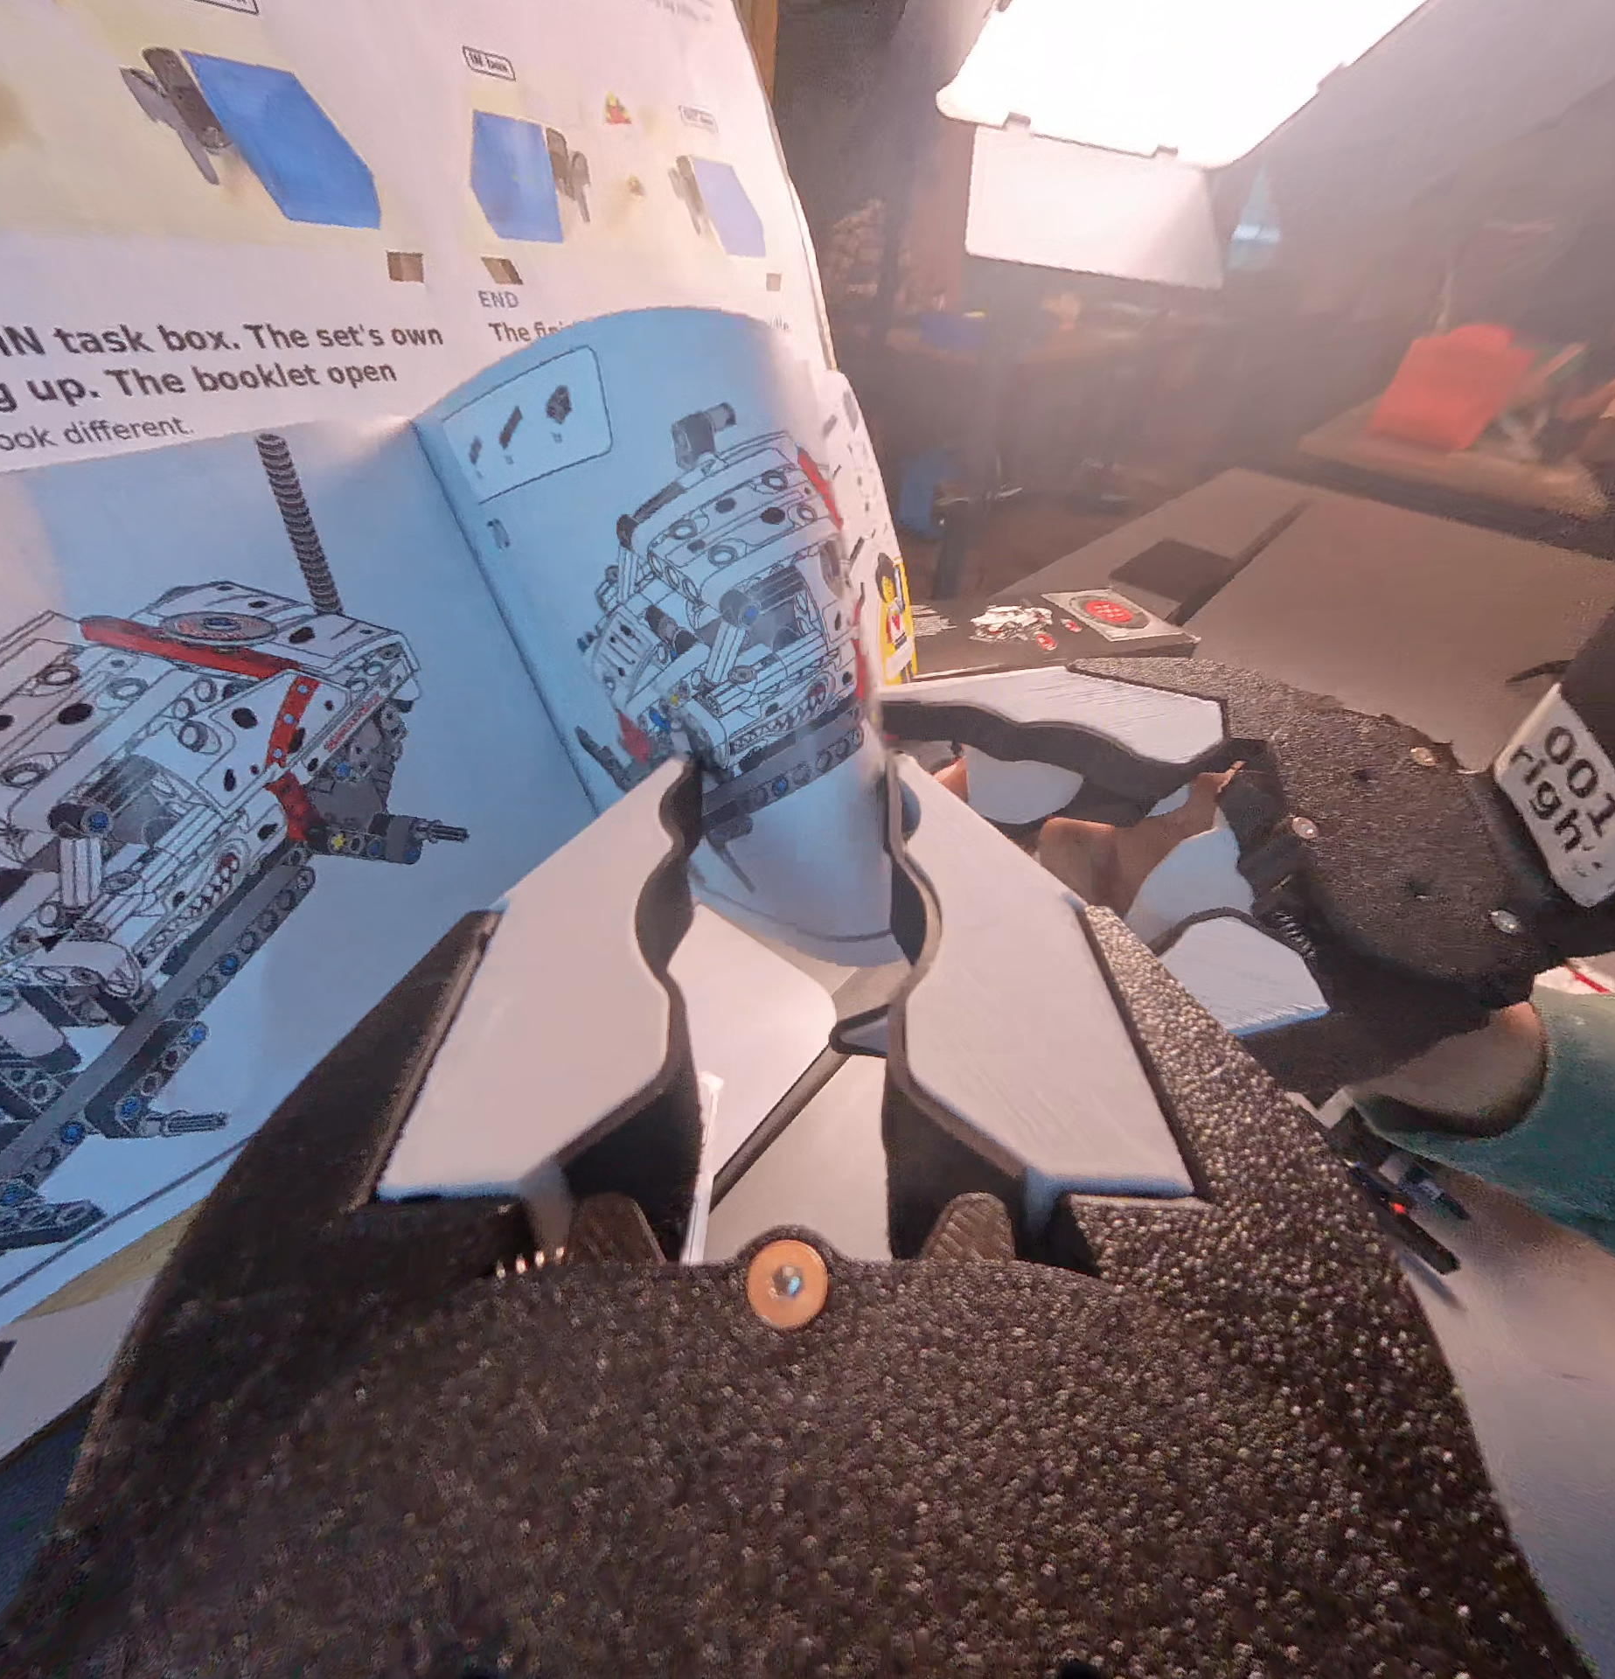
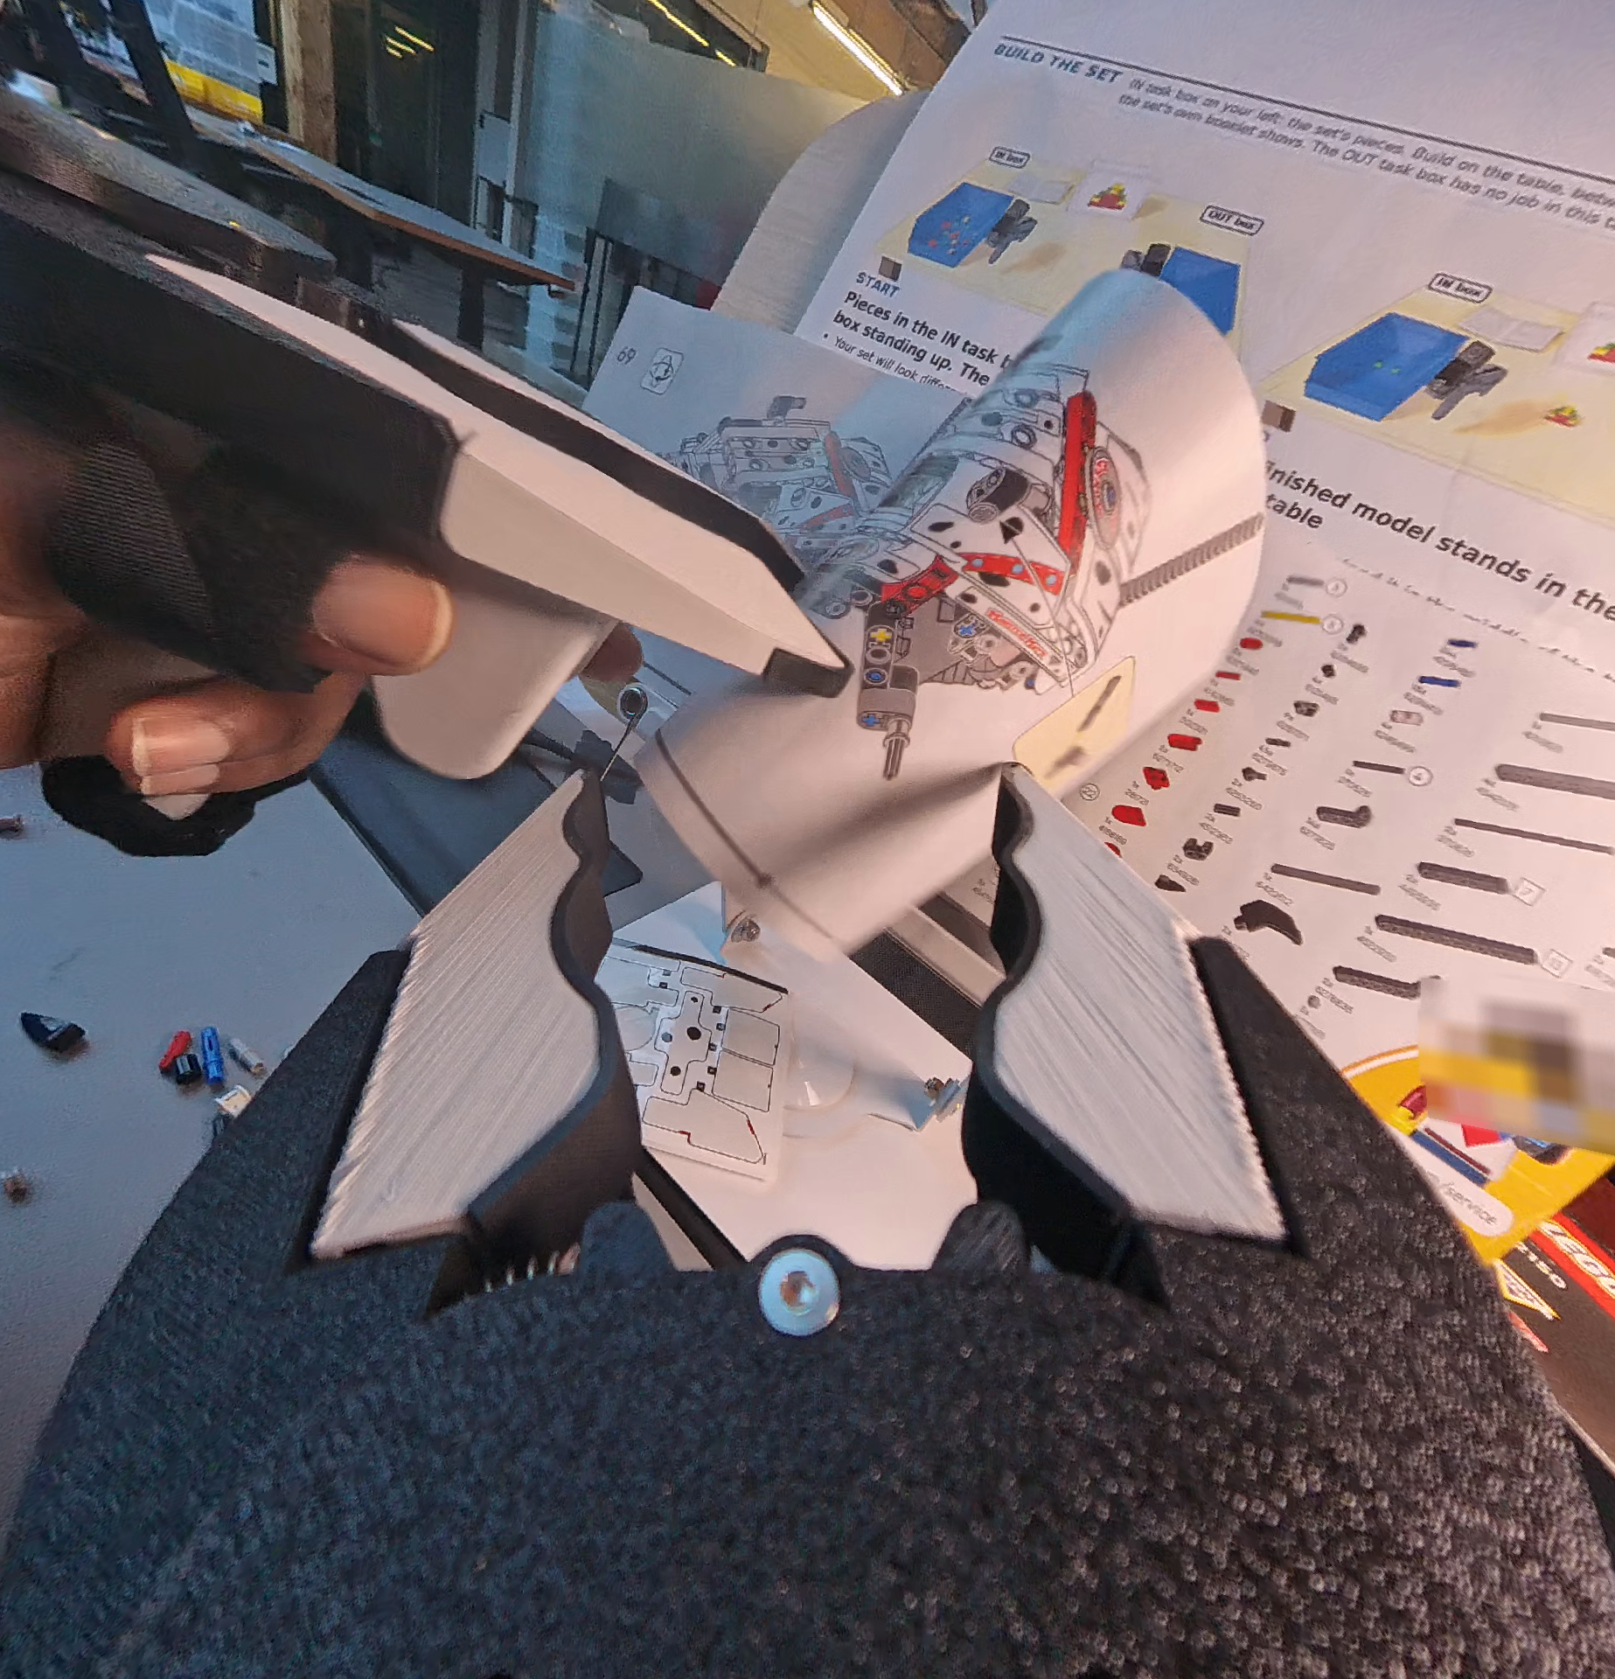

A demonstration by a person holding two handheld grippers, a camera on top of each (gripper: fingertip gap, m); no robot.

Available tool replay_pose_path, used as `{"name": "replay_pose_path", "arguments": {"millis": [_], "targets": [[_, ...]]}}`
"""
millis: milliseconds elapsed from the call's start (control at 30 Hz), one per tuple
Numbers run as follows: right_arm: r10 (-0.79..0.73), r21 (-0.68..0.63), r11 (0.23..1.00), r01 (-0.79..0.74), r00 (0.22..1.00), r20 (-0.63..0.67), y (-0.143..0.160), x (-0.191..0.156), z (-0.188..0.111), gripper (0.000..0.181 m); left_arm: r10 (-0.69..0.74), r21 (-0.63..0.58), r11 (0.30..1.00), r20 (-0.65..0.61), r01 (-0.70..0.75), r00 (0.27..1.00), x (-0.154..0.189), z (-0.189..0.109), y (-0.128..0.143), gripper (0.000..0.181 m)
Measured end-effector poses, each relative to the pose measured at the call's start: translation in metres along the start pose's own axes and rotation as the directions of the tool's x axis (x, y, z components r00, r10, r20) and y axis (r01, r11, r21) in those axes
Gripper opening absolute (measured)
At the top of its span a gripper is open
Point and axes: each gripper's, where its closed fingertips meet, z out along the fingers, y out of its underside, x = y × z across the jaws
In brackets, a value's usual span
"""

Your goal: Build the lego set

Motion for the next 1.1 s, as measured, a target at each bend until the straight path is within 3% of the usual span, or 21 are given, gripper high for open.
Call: {"name": "replay_pose_path", "arguments": {"millis": [133,300,367,500,633,667,733,900,967,1000,1100], "targets": [[0.013,0.006,1.000,-0.013,1.000,-0.003,0.002,0.006,-0.007,0.085,-0.023,0.004,1.000,-0.031,0.023,0.999,0.000,0.002,0.000,0.014],[0.217,0.086,0.972,-0.218,0.976,0.019,-0.003,0.033,-0.023,0.084,-0.201,0.084,0.972,-0.171,0.218,0.964,-0.005,-0.008,-0.007,0.014],[0.328,0.097,0.937,-0.337,0.940,0.099,-0.006,0.041,-0.023,0.079,-0.228,0.103,0.962,-0.213,0.254,0.950,-0.008,-0.012,-0.007,0.016],[0.446,0.025,0.879,-0.477,0.839,0.312,-0.015,0.045,-0.009,0.052,-0.255,0.111,0.947,-0.312,0.301,0.915,-0.006,-0.019,-0.007,0.018],[0.488,-0.069,0.858,-0.509,0.765,0.420,-0.023,0.047,0.012,0.063,-0.233,0.104,0.951,-0.374,0.290,0.898,-0.003,-0.023,-0.003,0.018],[0.495,-0.087,0.850,-0.519,0.732,0.468,-0.028,0.043,0.013,0.057,-0.231,0.099,0.953,-0.383,0.288,0.894,-0.003,-0.023,-0.002,0.018],[0.458,-0.071,0.859,-0.508,0.698,0.550,-0.039,0.038,0.008,0.003,-0.229,0.091,0.958,-0.336,0.274,0.914,-0.013,-0.021,0.003,0.018],[0.433,-0.040,0.864,-0.502,0.699,0.568,-0.039,0.045,-0.007,0.000,-0.252,0.105,0.952,-0.254,0.286,0.934,-0.035,-0.024,0.005,0.018],[0.460,-0.024,0.839,-0.544,0.684,0.566,-0.040,0.055,-0.014,0.000,-0.260,0.099,0.955,-0.169,0.279,0.951,-0.048,-0.023,0.009,0.000],[0.477,-0.020,0.826,-0.563,0.681,0.556,-0.041,0.060,-0.017,0.000,-0.263,0.097,0.957,-0.118,0.275,0.957,-0.054,-0.023,0.011,0.000],[0.471,-0.014,0.838,-0.545,0.711,0.522,-0.037,0.064,-0.019,0.000,-0.178,0.144,0.972,-0.082,0.188,0.981,-0.043,-0.027,-0.005,0.018]]}}
